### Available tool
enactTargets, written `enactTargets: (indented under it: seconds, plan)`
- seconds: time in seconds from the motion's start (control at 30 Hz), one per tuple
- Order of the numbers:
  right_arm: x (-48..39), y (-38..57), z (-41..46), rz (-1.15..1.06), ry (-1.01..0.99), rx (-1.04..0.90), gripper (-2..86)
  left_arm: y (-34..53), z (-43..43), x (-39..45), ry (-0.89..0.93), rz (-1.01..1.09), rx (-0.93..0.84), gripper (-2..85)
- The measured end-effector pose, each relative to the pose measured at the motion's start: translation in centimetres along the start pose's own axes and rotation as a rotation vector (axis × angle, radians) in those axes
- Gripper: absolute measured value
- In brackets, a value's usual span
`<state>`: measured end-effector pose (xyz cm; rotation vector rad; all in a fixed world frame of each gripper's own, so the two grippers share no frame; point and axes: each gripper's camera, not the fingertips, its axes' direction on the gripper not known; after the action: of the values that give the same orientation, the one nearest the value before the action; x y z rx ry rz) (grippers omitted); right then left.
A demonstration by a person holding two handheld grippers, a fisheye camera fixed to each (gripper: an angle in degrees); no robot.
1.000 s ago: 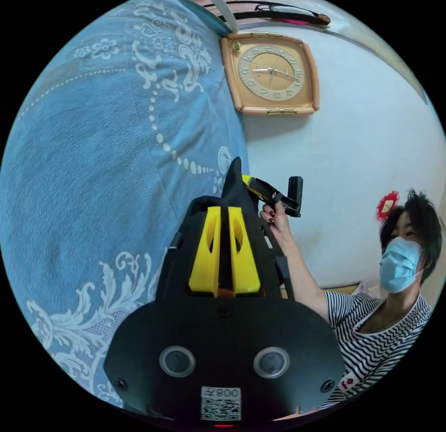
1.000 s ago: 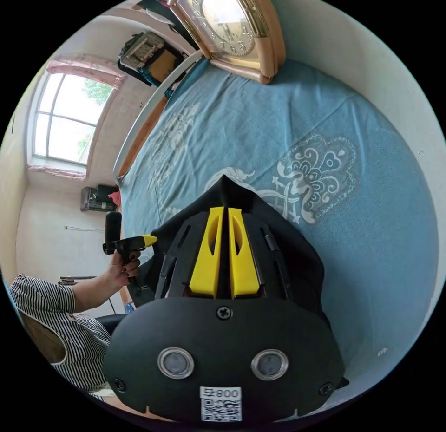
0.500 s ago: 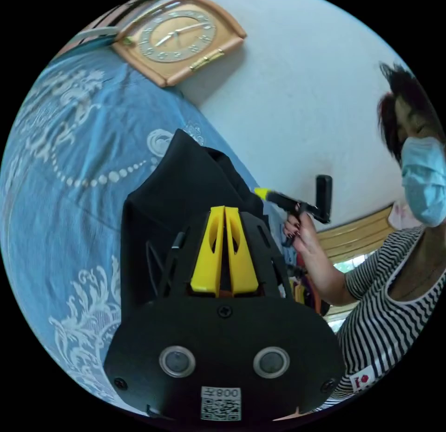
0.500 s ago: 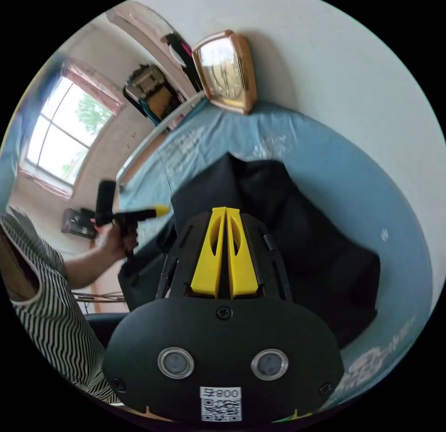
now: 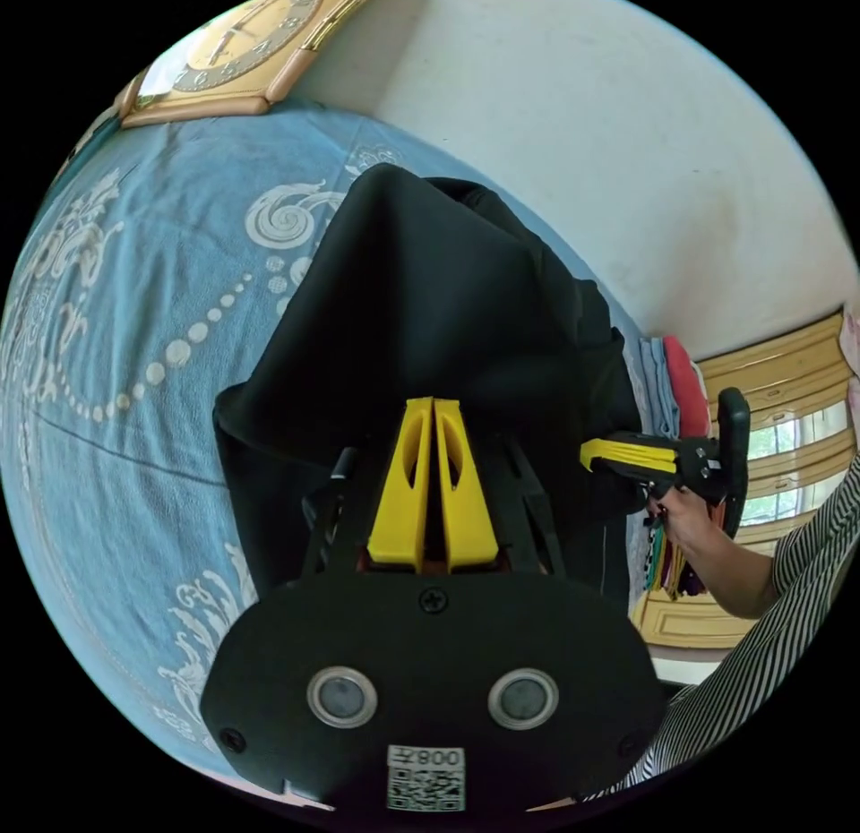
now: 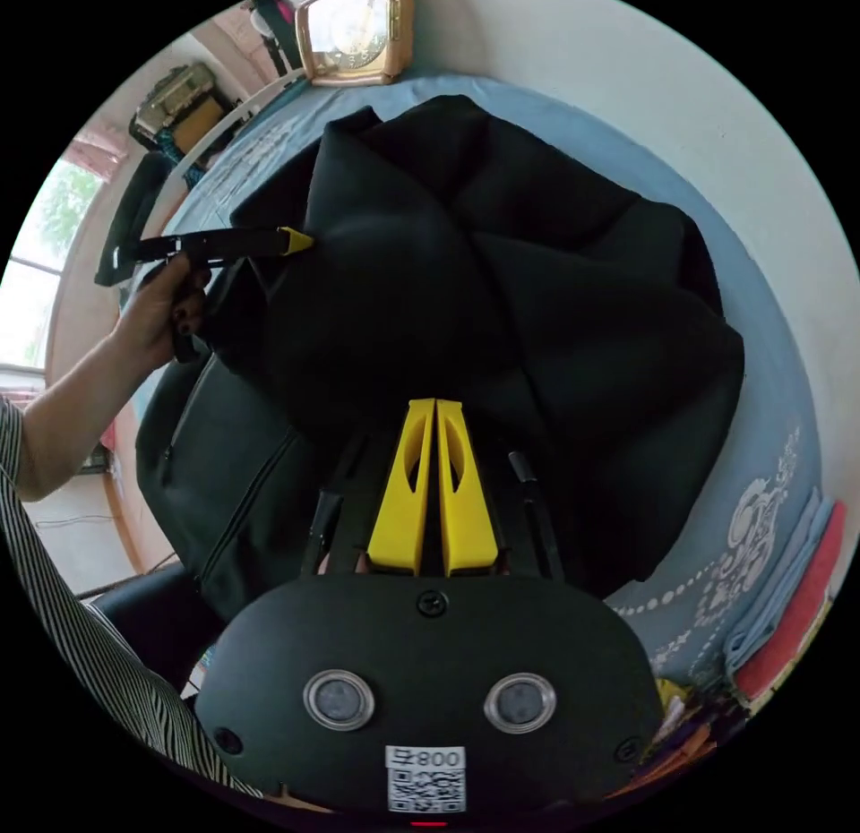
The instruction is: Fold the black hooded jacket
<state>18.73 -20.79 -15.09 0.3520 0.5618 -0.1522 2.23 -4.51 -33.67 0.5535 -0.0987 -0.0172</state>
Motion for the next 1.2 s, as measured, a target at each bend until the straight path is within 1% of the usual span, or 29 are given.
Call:
enactTargets:
  seconds: [0.13,0.2,0.27,0.37,0.4,0.47,0.57,0.6,0.67,0.77,0.83,0.93,1.03,1.07,1.13,1.2]
  plan:
    - [1.3,1.9,-0.6,0.078,-0.119,-0.004,0.2,1.0,-1.4,1.2,-0.070,0.001,0.043,0.2]
    - [1.1,4.1,-2.9,0.099,-0.123,0.079,0.2,1.7,-2.6,1.7,-0.109,-0.006,0.090,0.2]
    - [0.9,6.5,-4.5,0.124,-0.076,0.129,0.1,2.1,-3.4,1.8,-0.125,-0.007,0.125,0.2]
    - [1.4,10.7,-5.4,0.178,0.060,0.151,0.1,2.1,-4.0,1.5,-0.148,-0.006,0.152,0.2]
    - [2.1,12.2,-5.2,0.212,0.122,0.145,0.1,1.9,-3.8,1.3,-0.156,-0.005,0.148,0.2]
    - [3.6,14.0,-4.1,0.257,0.160,0.123,0.1,1.6,-2.9,0.6,-0.185,-0.013,0.107,0.2]
    - [6.3,15.8,0.1,0.325,0.124,0.019,0.1,1.8,-1.2,-0.7,-0.154,-0.030,0.047,0.2]
    - [6.7,16.4,1.5,0.335,0.102,0.022,0.1,2.0,-1.5,-1.0,-0.144,-0.032,0.054,0.2]
    - [6.9,17.3,2.4,0.336,0.109,0.044,0.1,2.4,-1.9,-1.5,-0.129,-0.053,0.043,0.2]
    - [7.1,18.9,3.1,0.334,0.110,0.040,0.0,3.6,-4.0,-1.7,-0.116,-0.048,0.074,0.3]
    - [7.4,20.4,3.2,0.351,0.104,0.060,0.1,4.8,-5.4,-2.0,-0.100,-0.063,0.087,0.4]
    - [8.0,23.5,2.0,0.396,0.097,0.130,0.0,7.7,-7.7,-3.0,-0.024,-0.084,0.094,0.7]
    - [8.2,27.3,0.8,0.420,0.054,0.177,0.0,11.6,-9.5,-4.5,-0.030,-0.130,0.001,1.5]
    - [8.2,29.0,0.6,0.426,0.024,0.178,0.0,13.4,-10.0,-5.2,-0.050,-0.160,-0.058,2.1]
    - [8.2,31.9,1.1,0.439,-0.015,0.141,0.0,16.1,-11.3,-6.3,-0.080,-0.211,-0.120,2.9]
    - [8.2,36.3,2.5,0.492,-0.083,0.074,0.0,19.5,-12.8,-7.7,-0.111,-0.263,-0.222,4.3]
